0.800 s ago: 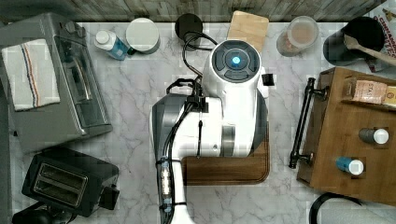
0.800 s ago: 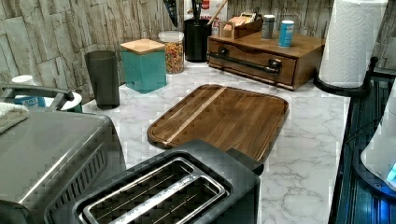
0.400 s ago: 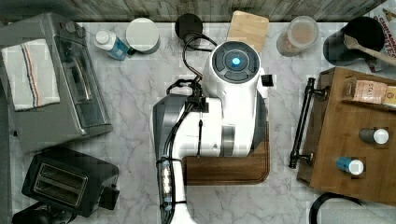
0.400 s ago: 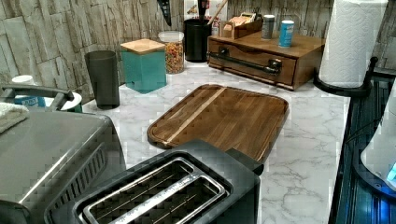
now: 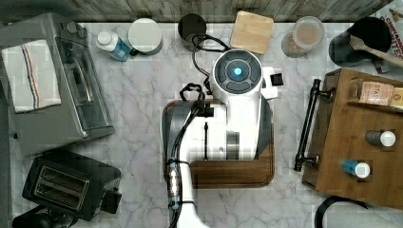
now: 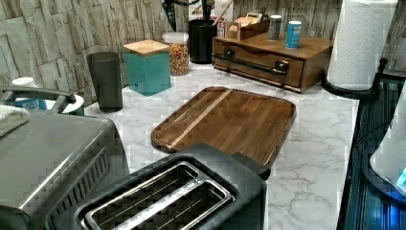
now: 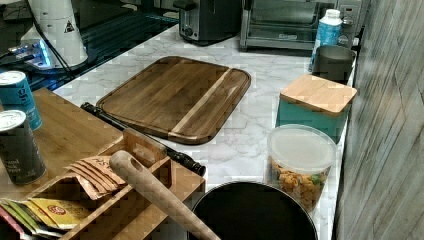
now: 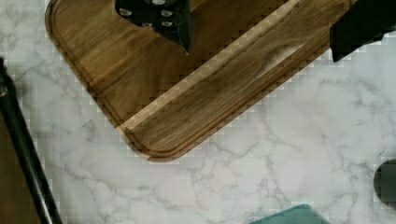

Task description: Open the drawer.

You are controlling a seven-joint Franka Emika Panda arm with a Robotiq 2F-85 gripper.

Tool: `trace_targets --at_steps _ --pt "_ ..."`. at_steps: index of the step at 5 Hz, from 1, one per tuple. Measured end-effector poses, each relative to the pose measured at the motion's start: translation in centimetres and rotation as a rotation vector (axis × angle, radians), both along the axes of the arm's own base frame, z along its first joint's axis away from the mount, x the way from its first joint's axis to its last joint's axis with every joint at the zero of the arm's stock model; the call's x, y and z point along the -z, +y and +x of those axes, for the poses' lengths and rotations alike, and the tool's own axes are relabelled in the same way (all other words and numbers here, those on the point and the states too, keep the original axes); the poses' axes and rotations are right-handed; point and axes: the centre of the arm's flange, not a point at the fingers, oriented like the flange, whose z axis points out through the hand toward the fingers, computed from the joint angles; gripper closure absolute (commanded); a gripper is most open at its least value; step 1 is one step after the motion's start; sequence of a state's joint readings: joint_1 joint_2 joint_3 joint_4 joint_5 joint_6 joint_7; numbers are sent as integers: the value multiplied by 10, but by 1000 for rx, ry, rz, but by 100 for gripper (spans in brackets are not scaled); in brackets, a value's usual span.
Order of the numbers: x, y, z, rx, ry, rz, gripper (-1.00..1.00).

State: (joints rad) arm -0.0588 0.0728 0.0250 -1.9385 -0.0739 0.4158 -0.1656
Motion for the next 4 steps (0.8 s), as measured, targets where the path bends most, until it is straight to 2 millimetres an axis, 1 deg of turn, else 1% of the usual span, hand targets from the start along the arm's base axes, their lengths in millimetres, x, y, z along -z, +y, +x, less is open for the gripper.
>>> trace_targets --at_steps 1,2,3,4 --pt "17 -17 -3 -42 20 -3 -100" --pt "32 -46 -5 -122 46 3 -100" --pt "42 -85 -7 -199 56 -19 -100" --pt "49 -131 -5 -171 -5 -58 -100"
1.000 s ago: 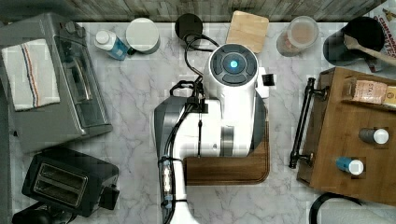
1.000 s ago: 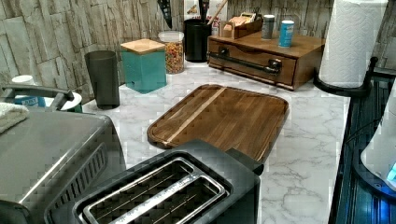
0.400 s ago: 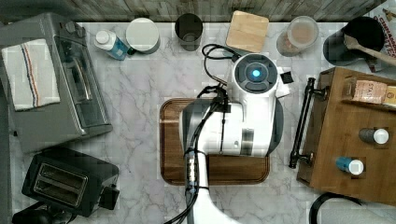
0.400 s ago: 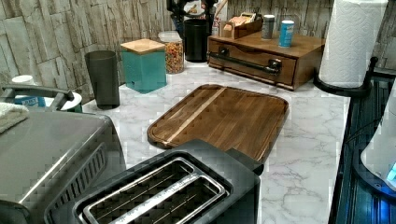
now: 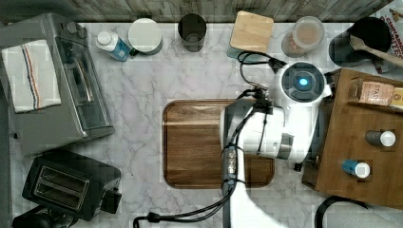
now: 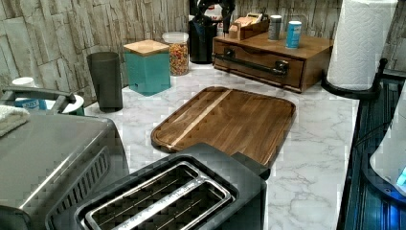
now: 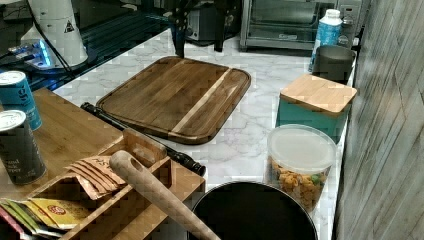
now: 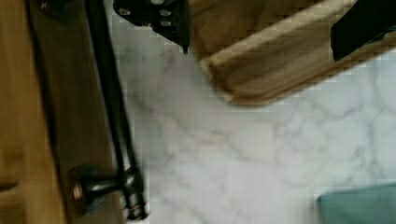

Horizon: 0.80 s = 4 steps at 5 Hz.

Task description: Open the drawer.

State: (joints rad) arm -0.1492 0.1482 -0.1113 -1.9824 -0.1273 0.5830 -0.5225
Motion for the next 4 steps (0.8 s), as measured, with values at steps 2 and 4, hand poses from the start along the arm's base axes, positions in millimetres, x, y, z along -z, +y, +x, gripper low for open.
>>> trace_targets --at_steps 2,4 --pt "25 -75 -10 18 -52 -34 -100" --pt "55 -85 -15 -102 19 -36 -100"
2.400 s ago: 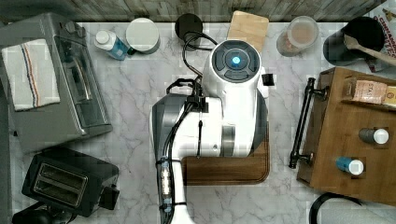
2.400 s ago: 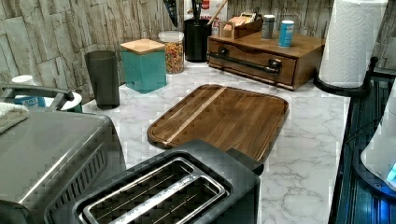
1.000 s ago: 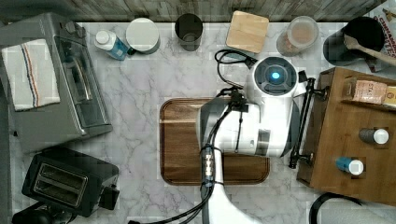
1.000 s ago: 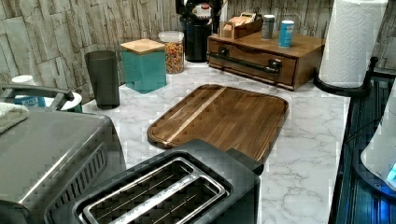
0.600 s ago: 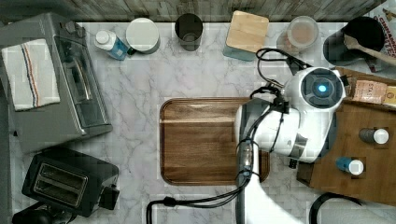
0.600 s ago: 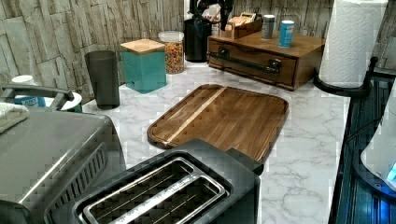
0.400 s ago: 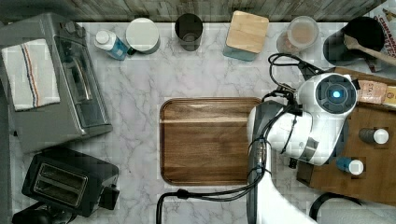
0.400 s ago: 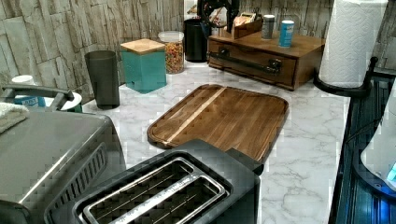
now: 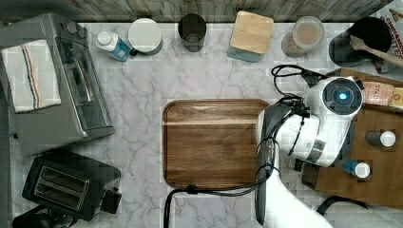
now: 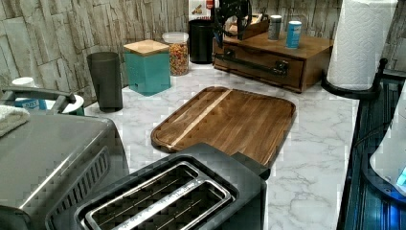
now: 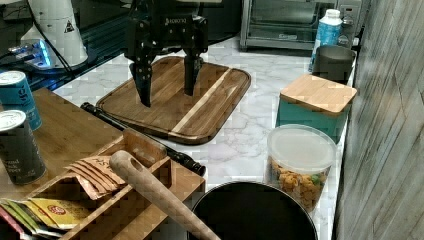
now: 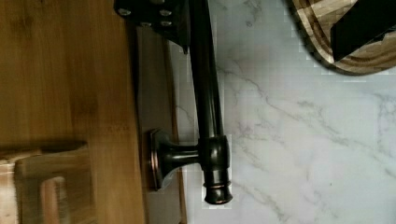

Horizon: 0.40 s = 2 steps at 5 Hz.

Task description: Open the drawer.

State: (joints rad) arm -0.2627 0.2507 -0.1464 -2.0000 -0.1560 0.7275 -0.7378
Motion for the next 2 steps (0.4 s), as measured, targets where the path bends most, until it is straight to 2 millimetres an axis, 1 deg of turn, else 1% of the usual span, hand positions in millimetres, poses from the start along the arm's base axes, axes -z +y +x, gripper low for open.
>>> trace_targets --at_steps 2 --pt "14 0 0 -157 74 -150 -100"
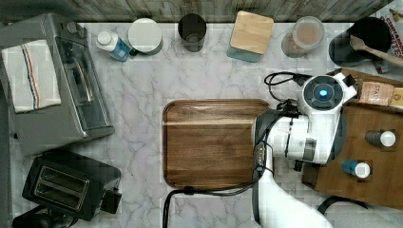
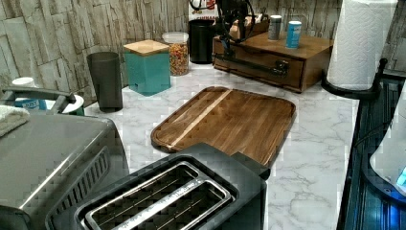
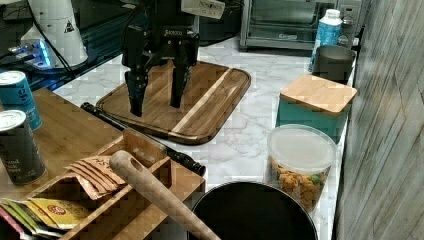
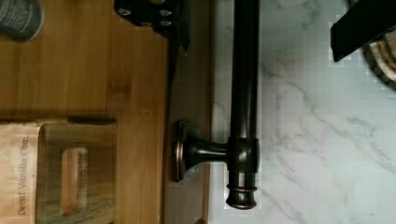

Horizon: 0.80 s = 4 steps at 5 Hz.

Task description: Open the drawer.

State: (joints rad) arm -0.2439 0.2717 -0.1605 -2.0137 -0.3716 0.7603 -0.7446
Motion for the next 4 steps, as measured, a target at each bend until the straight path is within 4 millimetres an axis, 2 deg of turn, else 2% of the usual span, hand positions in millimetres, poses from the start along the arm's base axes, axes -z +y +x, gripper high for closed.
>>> trace_targets --at_steps 1,2,4 --pt "5 -4 -2 5 -1 13 -100" --pt "10 -9 -2 63 -75 65 -100" --pt "24 -6 -9 130 -147 73 -100"
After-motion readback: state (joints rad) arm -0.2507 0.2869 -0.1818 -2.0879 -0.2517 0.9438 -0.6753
